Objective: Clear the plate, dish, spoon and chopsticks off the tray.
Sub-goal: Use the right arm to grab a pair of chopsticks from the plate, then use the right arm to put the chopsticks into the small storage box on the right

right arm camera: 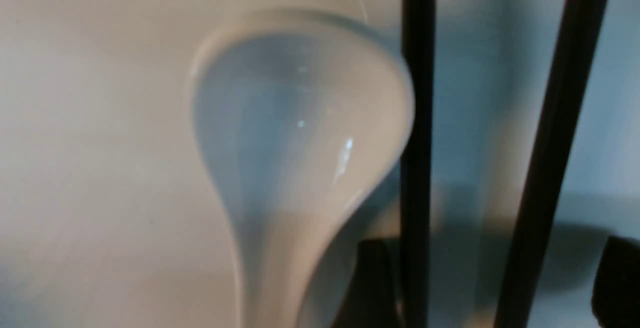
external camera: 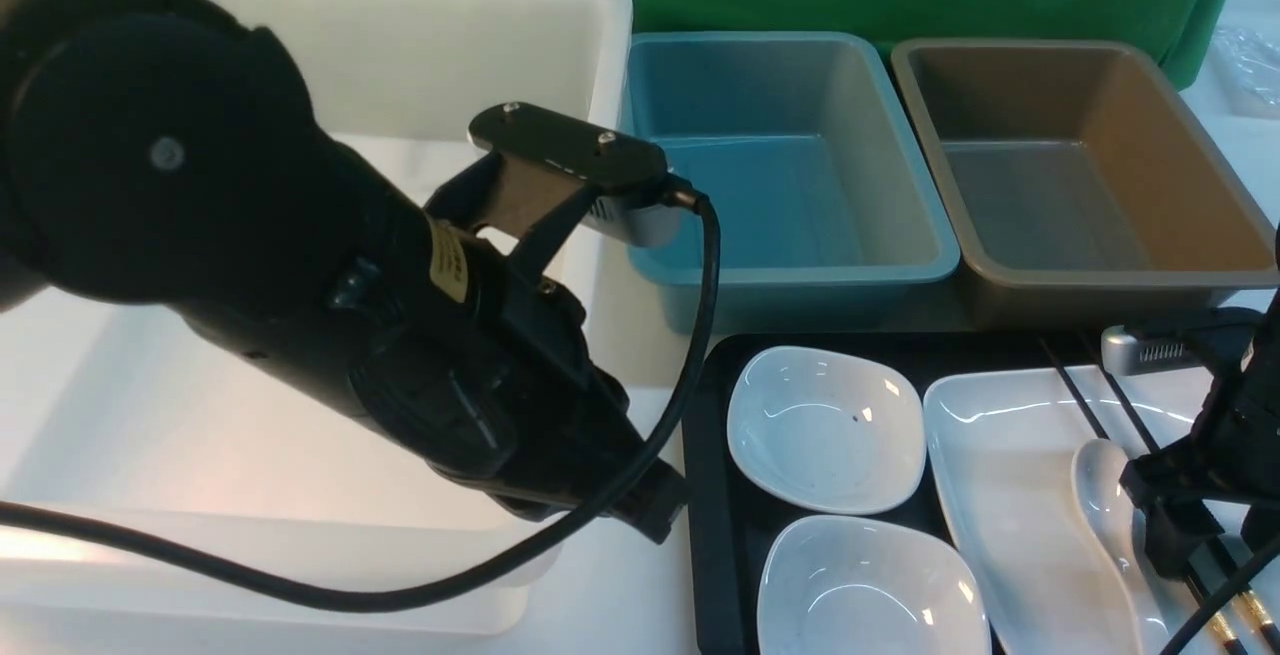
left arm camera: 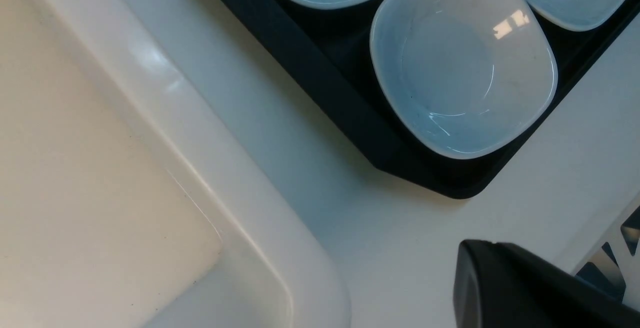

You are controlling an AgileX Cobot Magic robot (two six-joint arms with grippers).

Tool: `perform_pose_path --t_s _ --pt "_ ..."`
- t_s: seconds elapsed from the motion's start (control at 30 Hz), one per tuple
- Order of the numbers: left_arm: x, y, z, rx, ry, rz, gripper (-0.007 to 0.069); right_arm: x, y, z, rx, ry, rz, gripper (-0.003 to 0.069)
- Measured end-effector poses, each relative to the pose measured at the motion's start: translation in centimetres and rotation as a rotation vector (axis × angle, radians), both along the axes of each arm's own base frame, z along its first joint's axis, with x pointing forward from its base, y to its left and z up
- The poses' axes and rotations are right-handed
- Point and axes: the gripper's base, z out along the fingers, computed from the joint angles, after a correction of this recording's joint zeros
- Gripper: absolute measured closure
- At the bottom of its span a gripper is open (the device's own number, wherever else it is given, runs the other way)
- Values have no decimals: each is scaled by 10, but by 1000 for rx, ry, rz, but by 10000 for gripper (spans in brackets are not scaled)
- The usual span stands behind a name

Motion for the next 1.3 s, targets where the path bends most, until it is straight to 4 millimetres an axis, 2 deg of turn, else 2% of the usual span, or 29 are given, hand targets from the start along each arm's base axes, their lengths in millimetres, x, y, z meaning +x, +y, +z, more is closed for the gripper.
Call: perform_pose_path --t_s 0.1,0.17,0.2,0.23,0.27,0.57,0.77,0.93,0.97,1.07,1.17,1.3 --pt "0 0 0 0 0 0 624 0 1 -1 6 2 -7 147" --pt "0 0 0 0 0 0 624 0 1 -1 12 9 -11 309" --pt "0 0 0 0 0 0 624 0 1 -1 11 10 -11 326" --pt "0 0 0 -1 -1 0 624 -1 1 -1 12 16 -13 458" --pt "0 0 0 -1 -1 0 624 -1 1 -1 12 20 -16 509" --pt "1 0 0 -6 -6 2 624 -8 2 8 19 43 -28 502" --pt "3 -2 2 -26 -28 7 624 -31 9 51 99 20 -62 502" --pt "4 -3 3 -38 -41 11 624 -50 13 67 139 -7 -66 502" --pt "5 -4 4 -55 -60 15 624 -61 14 75 151 -30 -65 502" --pt "11 -8 9 -119 -130 33 624 -75 17 93 187 -113 -59 502" --pt "19 -13 17 -198 -238 43 624 -80 19 109 215 -210 -49 502" --pt "33 -21 37 -345 -501 34 624 -67 20 148 228 -463 -48 502"
